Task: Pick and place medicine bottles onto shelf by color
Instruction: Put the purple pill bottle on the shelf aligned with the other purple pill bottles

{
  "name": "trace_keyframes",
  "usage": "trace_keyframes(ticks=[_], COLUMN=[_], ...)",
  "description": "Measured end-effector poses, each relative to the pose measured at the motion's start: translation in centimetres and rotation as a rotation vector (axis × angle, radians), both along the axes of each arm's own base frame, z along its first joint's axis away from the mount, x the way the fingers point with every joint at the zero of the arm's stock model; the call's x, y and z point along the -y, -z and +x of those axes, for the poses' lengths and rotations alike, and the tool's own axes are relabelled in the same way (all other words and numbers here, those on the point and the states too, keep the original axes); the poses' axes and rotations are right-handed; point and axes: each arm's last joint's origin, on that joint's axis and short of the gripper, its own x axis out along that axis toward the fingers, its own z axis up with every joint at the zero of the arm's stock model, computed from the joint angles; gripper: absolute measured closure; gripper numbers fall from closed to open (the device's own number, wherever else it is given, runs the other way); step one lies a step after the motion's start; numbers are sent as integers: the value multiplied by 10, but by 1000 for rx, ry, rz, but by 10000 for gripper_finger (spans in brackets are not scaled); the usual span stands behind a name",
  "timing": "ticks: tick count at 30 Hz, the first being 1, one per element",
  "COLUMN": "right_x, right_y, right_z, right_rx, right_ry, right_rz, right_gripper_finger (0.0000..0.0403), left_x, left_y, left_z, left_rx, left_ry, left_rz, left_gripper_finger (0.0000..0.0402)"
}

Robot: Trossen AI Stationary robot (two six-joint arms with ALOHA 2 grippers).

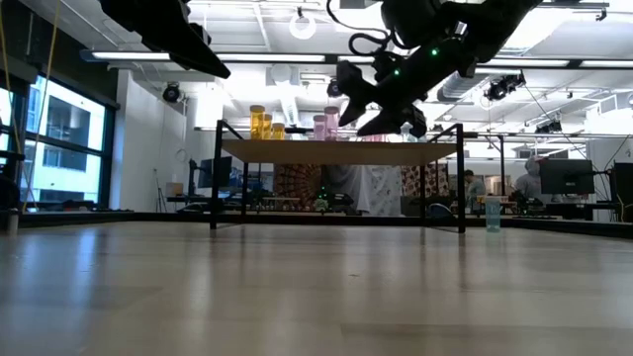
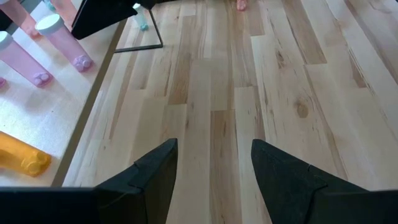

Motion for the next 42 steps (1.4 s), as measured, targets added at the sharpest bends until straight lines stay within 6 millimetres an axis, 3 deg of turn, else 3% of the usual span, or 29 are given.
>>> trace_keyframes(ticks=[22,35,42], right_x=[-1,2,2], right_y=[4,-1,0], right_z=[2,20,20], right_rx=[27,-7,-25], right_ry=[82,44,61], right_rz=[-4,-24,-10], right_gripper_finger=[213,213,213], left_x=[0,0,0], left_y=[0,0,0], left_z=[0,0,0], left_rx=[-2,-3,-8], left_ry=[0,4,4], left_rz=[1,6,6], left_gripper_finger=[206,206,206])
